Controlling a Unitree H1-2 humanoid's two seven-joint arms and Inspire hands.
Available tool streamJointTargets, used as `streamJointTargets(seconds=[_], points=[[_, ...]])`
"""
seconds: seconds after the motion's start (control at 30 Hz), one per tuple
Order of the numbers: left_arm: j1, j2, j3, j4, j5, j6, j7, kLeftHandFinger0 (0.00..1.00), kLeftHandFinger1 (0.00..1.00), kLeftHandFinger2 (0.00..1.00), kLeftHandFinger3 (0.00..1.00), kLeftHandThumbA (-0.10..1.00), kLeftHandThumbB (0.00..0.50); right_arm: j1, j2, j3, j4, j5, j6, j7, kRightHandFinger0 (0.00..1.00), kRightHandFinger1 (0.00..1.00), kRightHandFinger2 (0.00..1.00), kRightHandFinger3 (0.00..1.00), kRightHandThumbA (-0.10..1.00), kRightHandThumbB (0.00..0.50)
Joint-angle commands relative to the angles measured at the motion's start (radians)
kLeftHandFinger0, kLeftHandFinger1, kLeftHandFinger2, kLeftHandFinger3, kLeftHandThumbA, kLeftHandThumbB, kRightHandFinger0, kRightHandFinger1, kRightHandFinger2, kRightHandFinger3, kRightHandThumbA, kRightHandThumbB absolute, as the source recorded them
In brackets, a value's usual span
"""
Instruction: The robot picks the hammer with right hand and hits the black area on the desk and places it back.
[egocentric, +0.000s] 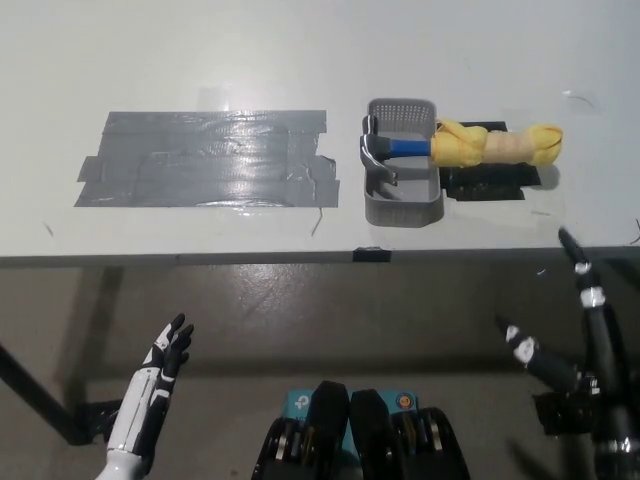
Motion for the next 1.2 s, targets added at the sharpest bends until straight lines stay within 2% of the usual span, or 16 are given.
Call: streamJointTargets(seconds=[0.0,0.07,0.13,0.37,0.47,0.53,0.63,0.83,0.97,1.17], points=[[0.012,0.010,0.006,-0.042,0.015,-0.049,0.010,1.00,1.00,1.00,1.00,1.00,0.064,-0.235,-0.091,0.024,-0.133,-0.436,0.130,-0.037,1.00,1.00,1.00,1.00,0.73,0.369],[0.009,0.010,0.006,-0.048,0.015,-0.041,0.008,1.00,1.00,1.00,1.00,1.00,0.065,-0.296,-0.107,0.045,-0.086,-0.480,0.168,-0.034,1.00,1.00,1.00,1.00,0.72,0.364],[0.007,0.009,0.006,-0.043,0.014,-0.051,0.010,1.00,1.00,1.00,1.00,1.00,0.057,-0.346,-0.120,0.067,-0.046,-0.509,0.202,-0.015,1.00,1.00,1.00,1.00,0.76,0.347],[0.005,0.013,0.008,-0.040,0.015,-0.055,0.009,1.00,1.00,1.00,1.00,1.00,0.061,-0.485,-0.131,0.141,0.102,-0.564,0.291,-0.013,1.00,1.00,1.00,1.00,0.79,0.361],[0.003,0.013,0.007,-0.044,0.017,-0.048,0.008,1.00,1.00,1.00,1.00,1.00,0.058,-0.518,-0.134,0.166,0.141,-0.582,0.329,-0.009,1.00,1.00,1.00,1.00,0.87,0.364],[-0.003,0.013,0.006,-0.043,0.016,-0.052,0.007,1.00,1.00,1.00,1.00,1.00,0.053,-0.559,-0.137,0.191,0.207,-0.598,0.335,-0.045,1.00,1.00,1.00,1.00,0.91,0.374],[-0.004,0.013,0.006,-0.043,0.024,-0.054,0.011,1.00,1.00,1.00,1.00,1.00,0.046,-0.581,-0.137,0.214,0.250,-0.608,0.351,-0.063,1.00,1.00,1.00,1.00,0.92,0.375],[-0.007,0.014,0.006,-0.057,0.023,-0.037,0.005,1.00,1.00,1.00,1.00,1.00,0.072,-0.622,-0.142,0.263,0.334,-0.617,0.393,-0.067,1.00,1.00,1.00,1.00,0.98,0.379],[-0.011,0.018,0.007,-0.054,0.025,-0.045,0.004,1.00,1.00,1.00,1.00,1.00,0.062,-0.635,-0.145,0.284,0.360,-0.614,0.414,-0.053,1.00,1.00,1.00,1.00,0.99,0.380],[-0.012,0.019,0.004,-0.059,0.030,-0.039,0.001,1.00,1.00,1.00,1.00,1.00,0.084,-0.661,-0.152,0.310,0.439,-0.612,0.426,-0.064,1.00,1.00,1.00,1.00,0.97,0.386]])
